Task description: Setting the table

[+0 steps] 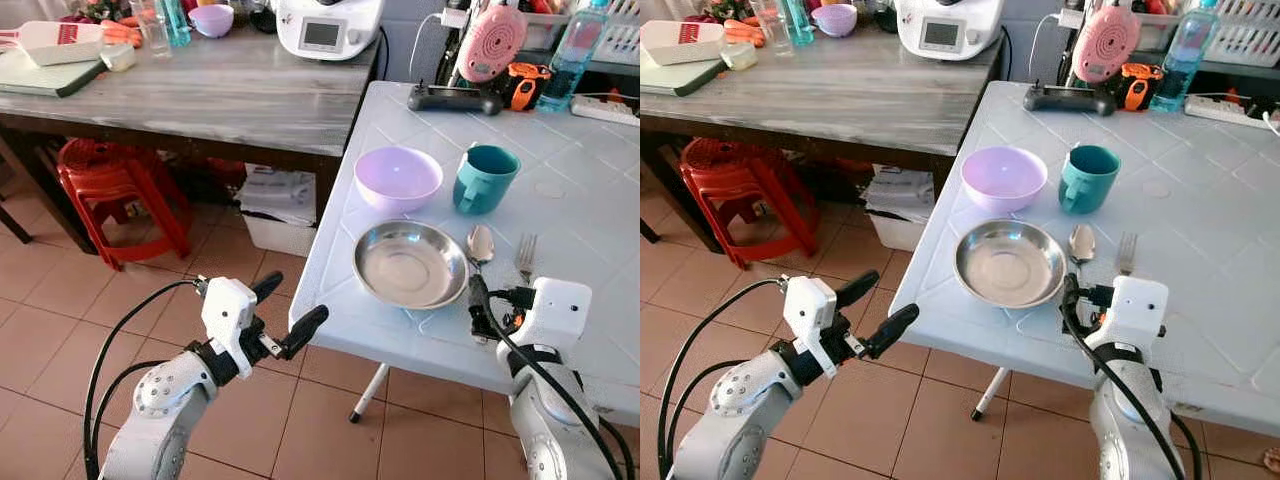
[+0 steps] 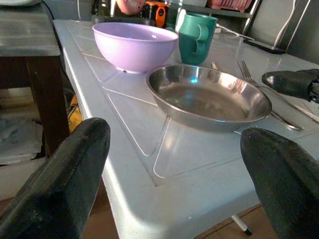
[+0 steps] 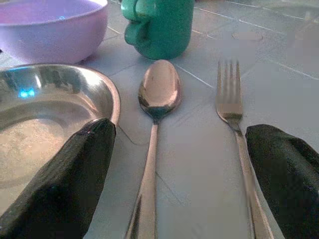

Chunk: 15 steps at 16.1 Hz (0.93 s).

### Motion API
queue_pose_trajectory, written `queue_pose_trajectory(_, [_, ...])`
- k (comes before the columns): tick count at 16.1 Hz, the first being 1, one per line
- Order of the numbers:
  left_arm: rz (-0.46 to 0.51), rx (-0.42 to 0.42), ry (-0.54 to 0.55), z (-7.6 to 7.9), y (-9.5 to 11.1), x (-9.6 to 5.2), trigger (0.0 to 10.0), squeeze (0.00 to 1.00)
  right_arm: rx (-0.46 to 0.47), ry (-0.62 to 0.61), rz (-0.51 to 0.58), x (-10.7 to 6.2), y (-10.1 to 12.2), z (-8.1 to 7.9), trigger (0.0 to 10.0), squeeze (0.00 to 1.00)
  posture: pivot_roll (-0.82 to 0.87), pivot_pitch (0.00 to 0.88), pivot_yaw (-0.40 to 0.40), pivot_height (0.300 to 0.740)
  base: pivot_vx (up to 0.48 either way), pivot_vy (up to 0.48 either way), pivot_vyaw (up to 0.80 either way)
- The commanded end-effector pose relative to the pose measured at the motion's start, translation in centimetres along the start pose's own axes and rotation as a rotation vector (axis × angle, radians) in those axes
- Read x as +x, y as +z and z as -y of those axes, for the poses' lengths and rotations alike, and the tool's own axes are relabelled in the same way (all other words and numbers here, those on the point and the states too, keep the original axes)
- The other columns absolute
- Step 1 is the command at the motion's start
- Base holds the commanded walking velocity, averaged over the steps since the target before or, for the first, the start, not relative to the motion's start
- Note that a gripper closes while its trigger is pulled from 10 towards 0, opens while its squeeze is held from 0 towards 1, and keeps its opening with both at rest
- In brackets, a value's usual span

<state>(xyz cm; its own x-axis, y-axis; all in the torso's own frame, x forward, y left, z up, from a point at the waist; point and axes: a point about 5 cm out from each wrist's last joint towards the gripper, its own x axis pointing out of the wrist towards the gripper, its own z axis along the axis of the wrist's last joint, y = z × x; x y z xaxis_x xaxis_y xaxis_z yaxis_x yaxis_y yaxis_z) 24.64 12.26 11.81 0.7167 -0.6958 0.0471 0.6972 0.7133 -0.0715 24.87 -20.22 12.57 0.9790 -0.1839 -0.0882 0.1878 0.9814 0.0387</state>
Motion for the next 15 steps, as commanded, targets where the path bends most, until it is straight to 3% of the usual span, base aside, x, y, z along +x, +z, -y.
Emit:
queue_pose_trajectory(1, [-0.018,0.011,-0.014,0.0,0.0,0.0,10.0,0.00,0.006,0.012,0.001,0.1,0.2,0.0,10.0,0.00,-0.04,0.138,0.025,0.740,0.000,0.000,0.00])
queue_pose_trajectory(15, [-0.015,0.026,0.021,-0.4,0.0,0.0,10.0,0.00,-0.067,0.074,0.079,-0.1,1.3,-1.6,10.0,0.00,-0.03,0.126,0.029,0.740,0.000,0.000,0.00])
